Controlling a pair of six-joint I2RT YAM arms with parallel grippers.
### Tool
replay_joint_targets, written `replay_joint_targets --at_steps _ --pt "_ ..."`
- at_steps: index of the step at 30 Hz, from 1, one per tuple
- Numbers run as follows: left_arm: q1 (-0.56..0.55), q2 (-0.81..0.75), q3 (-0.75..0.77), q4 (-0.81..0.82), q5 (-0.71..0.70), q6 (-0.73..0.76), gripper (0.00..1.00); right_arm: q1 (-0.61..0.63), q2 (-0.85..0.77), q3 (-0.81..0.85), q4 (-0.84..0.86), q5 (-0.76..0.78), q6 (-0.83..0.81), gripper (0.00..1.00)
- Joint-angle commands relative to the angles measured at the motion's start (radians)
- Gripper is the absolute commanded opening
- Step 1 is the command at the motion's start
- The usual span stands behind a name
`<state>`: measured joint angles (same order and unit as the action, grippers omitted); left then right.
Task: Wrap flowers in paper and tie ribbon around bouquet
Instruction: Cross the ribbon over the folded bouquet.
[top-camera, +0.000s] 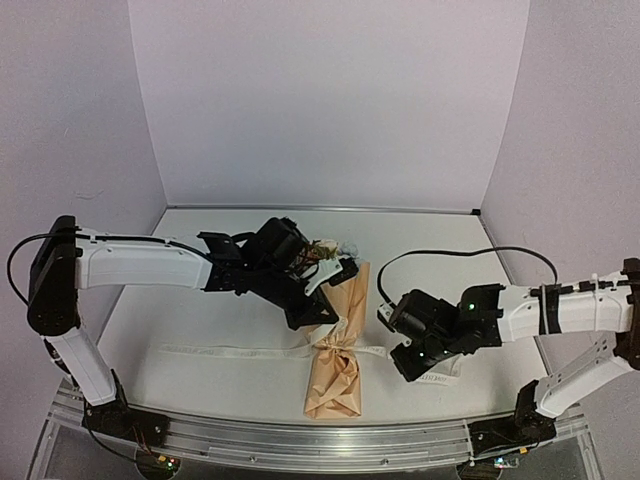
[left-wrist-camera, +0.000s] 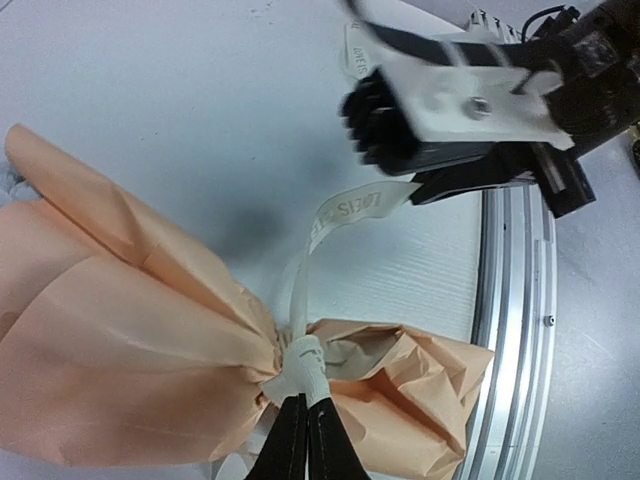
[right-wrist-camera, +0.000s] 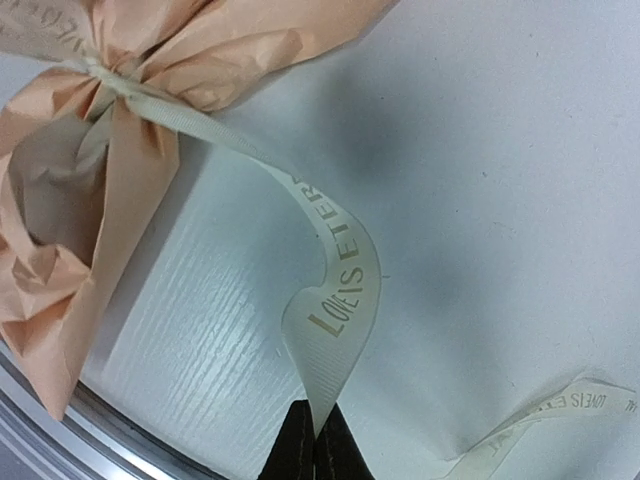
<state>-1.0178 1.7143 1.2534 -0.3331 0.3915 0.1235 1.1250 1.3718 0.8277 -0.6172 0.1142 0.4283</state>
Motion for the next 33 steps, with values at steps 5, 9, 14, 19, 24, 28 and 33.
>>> replay_joint_targets --at_steps 5,9,14,19,24,28,33 --pt "-0.101 0.121 0.150 -0.010 0.012 0.096 0.04 -0.135 0.115 0.063 0.021 -0.191 0.160 0.00" --pt "-0.153 0.172 0.189 -0.003 -0.037 0.140 0.04 -0.188 0.151 0.075 0.044 -0.240 0.203 0.00" --pt "-0.198 0.222 0.218 0.027 -0.138 0.192 0.05 -0.234 0.190 0.102 0.054 -0.308 0.236 0.00" --pt "-0.208 0.226 0.235 0.061 -0.154 0.191 0.06 -0.272 0.209 0.132 0.054 -0.357 0.260 0.00" --pt "-0.207 0.151 0.115 0.201 -0.185 0.129 0.05 -0.304 0.194 0.123 0.090 -0.400 0.294 0.00" --pt "-0.201 0.106 0.033 0.276 -0.209 0.070 0.03 -0.319 0.161 0.108 0.115 -0.430 0.295 0.00" --pt "-0.183 0.070 -0.042 0.328 -0.188 0.020 0.04 -0.337 0.126 0.079 0.143 -0.449 0.298 0.00"
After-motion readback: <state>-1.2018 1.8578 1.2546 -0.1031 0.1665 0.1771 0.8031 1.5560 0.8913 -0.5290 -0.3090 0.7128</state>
